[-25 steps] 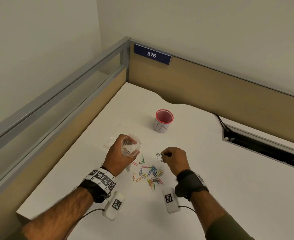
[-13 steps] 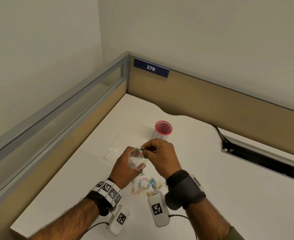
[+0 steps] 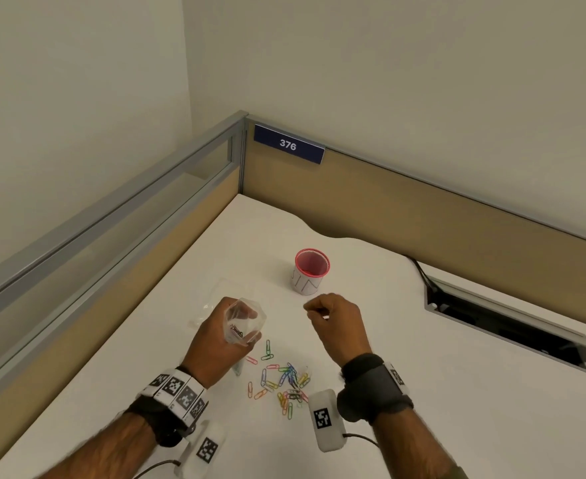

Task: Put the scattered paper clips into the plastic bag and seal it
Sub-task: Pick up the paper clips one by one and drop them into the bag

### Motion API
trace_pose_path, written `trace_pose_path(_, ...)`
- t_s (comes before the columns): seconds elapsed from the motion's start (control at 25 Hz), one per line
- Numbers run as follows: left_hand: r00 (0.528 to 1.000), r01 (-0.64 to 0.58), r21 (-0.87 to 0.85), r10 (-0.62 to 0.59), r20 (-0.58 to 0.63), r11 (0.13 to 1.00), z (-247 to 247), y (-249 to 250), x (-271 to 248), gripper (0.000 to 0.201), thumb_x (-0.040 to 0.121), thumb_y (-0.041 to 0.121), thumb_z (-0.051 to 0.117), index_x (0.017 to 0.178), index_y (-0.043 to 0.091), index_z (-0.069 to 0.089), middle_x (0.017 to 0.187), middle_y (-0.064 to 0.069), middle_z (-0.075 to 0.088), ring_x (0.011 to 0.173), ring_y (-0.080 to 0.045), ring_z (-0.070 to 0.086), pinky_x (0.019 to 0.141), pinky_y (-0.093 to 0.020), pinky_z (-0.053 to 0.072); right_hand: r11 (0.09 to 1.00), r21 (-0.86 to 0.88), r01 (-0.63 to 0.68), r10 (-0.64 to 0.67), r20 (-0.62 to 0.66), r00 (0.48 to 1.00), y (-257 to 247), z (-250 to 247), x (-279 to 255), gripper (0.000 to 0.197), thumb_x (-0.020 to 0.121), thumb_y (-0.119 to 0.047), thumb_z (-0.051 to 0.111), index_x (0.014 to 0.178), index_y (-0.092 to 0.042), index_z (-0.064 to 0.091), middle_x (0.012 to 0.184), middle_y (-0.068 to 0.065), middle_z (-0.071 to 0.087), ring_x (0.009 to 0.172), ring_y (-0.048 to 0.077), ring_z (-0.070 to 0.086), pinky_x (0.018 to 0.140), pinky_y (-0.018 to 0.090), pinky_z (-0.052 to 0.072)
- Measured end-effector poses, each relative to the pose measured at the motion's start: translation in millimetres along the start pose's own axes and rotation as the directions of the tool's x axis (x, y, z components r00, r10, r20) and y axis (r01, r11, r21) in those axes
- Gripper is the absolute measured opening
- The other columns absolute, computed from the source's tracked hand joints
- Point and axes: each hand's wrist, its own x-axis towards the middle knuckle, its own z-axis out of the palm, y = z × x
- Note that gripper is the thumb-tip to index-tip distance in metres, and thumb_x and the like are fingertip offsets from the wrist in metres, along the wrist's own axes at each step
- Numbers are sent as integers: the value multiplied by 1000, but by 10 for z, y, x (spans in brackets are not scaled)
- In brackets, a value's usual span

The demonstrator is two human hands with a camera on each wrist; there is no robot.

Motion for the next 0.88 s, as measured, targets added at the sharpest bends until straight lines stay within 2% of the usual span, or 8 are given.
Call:
trace_pose_path(0.08,1000,8,5,-8,-20,1000,-128,-5,-27,41,68,35,78,101,22,58,108,1,67,108,-15,63,96,-31,49,967,-228,-118,148,123,981,504,149,-20,21,93,-13,55,110,-15,67,116,4,63,106,19,59,95,28,47)
trace_pose_path(0.16,1000,17,18,-16,-27,1000,-238,-30,-53,43,67,39,76,102,21,58,109,1,67,109,-16,63,97,-33,49,914,-362,-183,270,206,940,871,337,-130,27,94,-12,51,119,-13,61,126,8,56,120,24,52,101,29,41)
trace_pose_path(0.28,999,35,36,-33,-43,999,-347,-85,-75,46,67,39,76,104,19,58,109,0,67,109,-16,63,100,-38,50,865,-443,-237,347,187,919,1022,608,-317,28,94,-7,43,118,-7,57,127,13,49,119,27,47,99,33,45)
trace_pose_path(0.4,998,42,32,-41,-48,999,-388,-111,-84,49,66,43,74,105,19,58,109,0,67,110,-17,63,102,-41,50,874,-465,-144,274,227,935,834,913,-464,18,93,-10,47,107,-8,58,120,11,49,111,25,48,90,31,48)
trace_pose_path(0.52,998,40,27,-39,-45,999,-370,-97,-71,51,66,45,73,105,17,58,110,0,67,111,-18,63,102,-43,50,906,-417,-68,190,258,947,676,1054,-458,18,94,-8,45,103,-10,60,116,10,52,106,23,51,88,30,50)
trace_pose_path(0.64,998,44,21,-43,-37,999,-351,-107,-67,48,66,43,75,104,20,58,111,0,67,111,-19,63,102,-47,50,926,-364,-97,181,206,961,618,1012,-220,32,91,-3,45,120,-10,57,126,10,50,116,25,48,98,31,46)
trace_pose_path(0.76,998,46,17,-46,-31,999,-354,-120,-77,47,67,42,76,105,21,57,111,0,67,112,-20,63,102,-49,50,946,-321,-52,155,305,940,537,1062,-20,55,89,0,44,141,-15,41,144,9,39,133,26,37,110,36,38)
trace_pose_path(0.88,998,49,11,-49,-38,999,-371,-129,-70,47,68,42,76,105,21,57,112,-1,66,113,-22,63,102,-50,50,934,-349,82,72,407,911,460,1246,-48,59,86,-4,51,142,-19,39,147,8,33,134,28,34,110,38,37)
